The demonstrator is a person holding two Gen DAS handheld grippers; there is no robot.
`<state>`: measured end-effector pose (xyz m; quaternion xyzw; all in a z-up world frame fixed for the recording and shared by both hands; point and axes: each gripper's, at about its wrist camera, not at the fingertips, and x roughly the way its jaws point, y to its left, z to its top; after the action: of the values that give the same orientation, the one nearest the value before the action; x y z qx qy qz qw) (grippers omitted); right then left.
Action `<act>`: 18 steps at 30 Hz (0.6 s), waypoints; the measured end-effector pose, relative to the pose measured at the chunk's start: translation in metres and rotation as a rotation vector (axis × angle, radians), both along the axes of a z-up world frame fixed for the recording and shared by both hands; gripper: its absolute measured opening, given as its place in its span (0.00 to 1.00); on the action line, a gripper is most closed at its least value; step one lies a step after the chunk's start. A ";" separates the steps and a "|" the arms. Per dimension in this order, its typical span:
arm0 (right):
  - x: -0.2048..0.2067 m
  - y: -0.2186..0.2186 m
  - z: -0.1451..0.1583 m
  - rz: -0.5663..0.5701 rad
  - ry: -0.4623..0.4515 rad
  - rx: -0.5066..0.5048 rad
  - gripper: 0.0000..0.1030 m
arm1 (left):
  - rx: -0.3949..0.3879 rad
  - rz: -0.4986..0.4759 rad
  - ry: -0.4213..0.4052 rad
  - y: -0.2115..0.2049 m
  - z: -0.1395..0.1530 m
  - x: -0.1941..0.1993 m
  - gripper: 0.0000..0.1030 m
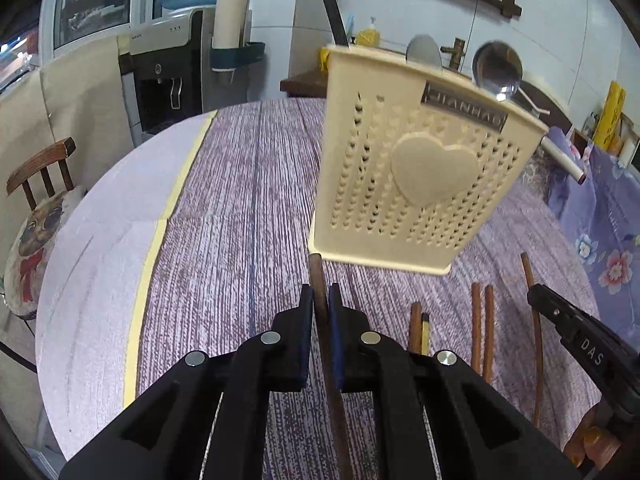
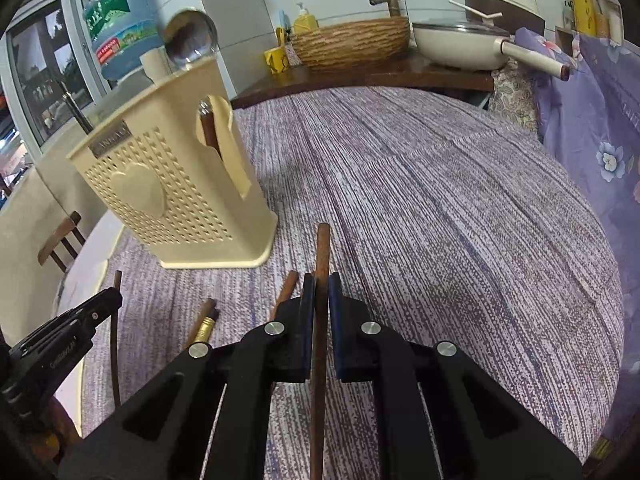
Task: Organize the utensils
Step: 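Lift the brown chopstick with the left tool while the right tool lifts its chopstick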
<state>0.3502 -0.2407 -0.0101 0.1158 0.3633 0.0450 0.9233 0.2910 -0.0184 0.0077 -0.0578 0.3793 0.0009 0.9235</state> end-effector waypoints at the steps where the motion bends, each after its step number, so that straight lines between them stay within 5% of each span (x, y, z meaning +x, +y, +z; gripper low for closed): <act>1: -0.002 -0.001 0.003 0.004 -0.008 0.004 0.08 | -0.005 0.001 -0.010 0.001 0.004 -0.001 0.09; 18: -0.048 -0.003 0.078 0.077 -0.180 0.053 0.08 | -0.042 -0.008 -0.176 0.012 0.063 -0.026 0.08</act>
<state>0.3022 -0.2439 0.0676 0.1217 0.2816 0.1004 0.9465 0.2646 -0.0063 0.0711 -0.0755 0.2968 -0.0157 0.9518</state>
